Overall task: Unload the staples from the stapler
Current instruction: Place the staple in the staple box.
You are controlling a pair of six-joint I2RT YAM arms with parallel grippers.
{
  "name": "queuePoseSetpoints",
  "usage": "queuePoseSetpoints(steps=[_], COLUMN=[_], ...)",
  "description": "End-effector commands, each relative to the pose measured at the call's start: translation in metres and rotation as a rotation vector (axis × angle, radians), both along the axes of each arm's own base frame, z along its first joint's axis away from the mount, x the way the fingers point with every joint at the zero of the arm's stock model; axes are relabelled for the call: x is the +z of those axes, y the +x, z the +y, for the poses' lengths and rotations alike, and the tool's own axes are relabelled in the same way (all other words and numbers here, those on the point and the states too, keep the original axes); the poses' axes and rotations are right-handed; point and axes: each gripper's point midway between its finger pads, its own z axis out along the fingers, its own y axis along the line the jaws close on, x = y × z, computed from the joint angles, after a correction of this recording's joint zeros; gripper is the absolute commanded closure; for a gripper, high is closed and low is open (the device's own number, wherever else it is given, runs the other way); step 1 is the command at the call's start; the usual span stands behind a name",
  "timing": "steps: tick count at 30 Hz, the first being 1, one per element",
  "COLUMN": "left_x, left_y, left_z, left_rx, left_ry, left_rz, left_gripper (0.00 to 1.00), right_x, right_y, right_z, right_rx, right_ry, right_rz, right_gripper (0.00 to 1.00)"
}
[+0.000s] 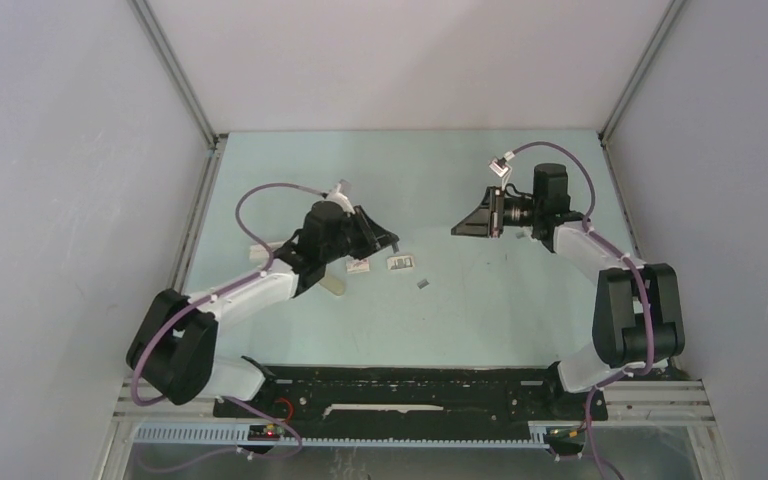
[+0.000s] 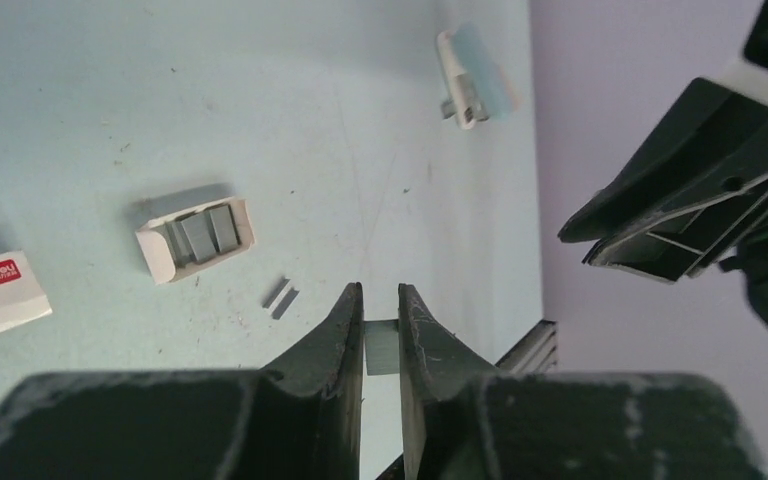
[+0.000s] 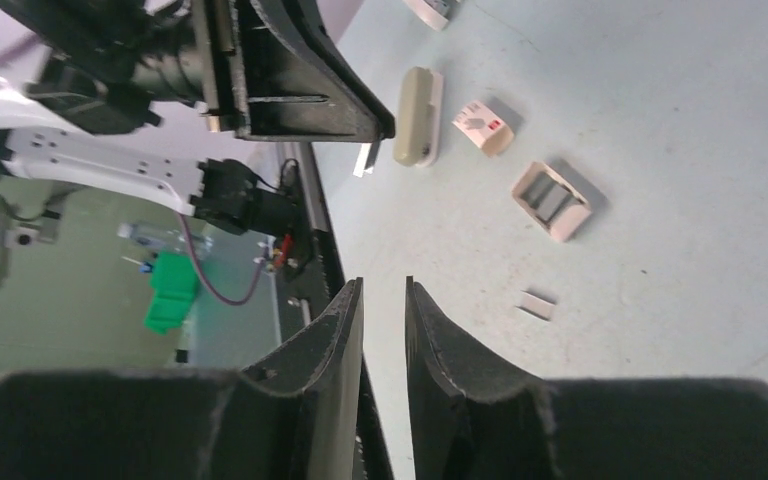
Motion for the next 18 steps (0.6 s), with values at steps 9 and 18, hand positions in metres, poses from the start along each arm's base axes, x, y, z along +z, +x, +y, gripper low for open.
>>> queuePoseSetpoints(steps=[9, 18], left_x=[-0.036, -0.062], left_y=[-0.001, 0.016], left_z=[0.002, -0.004], left_rx=[0.050, 0.086], left_ry=[0.439, 0.626], left_rz=[0.087, 0.124], left_gripper=[0.81, 0.81], right_x=[-0.014, -0.015], right_y=[0.007, 0.011], right_z=[-0.019, -0.029], right_rx=[-0.026, -0.048], right_ry=[-0.121, -0.112], right_rz=[-0.122, -0.105], right_gripper=[0.70, 0.70])
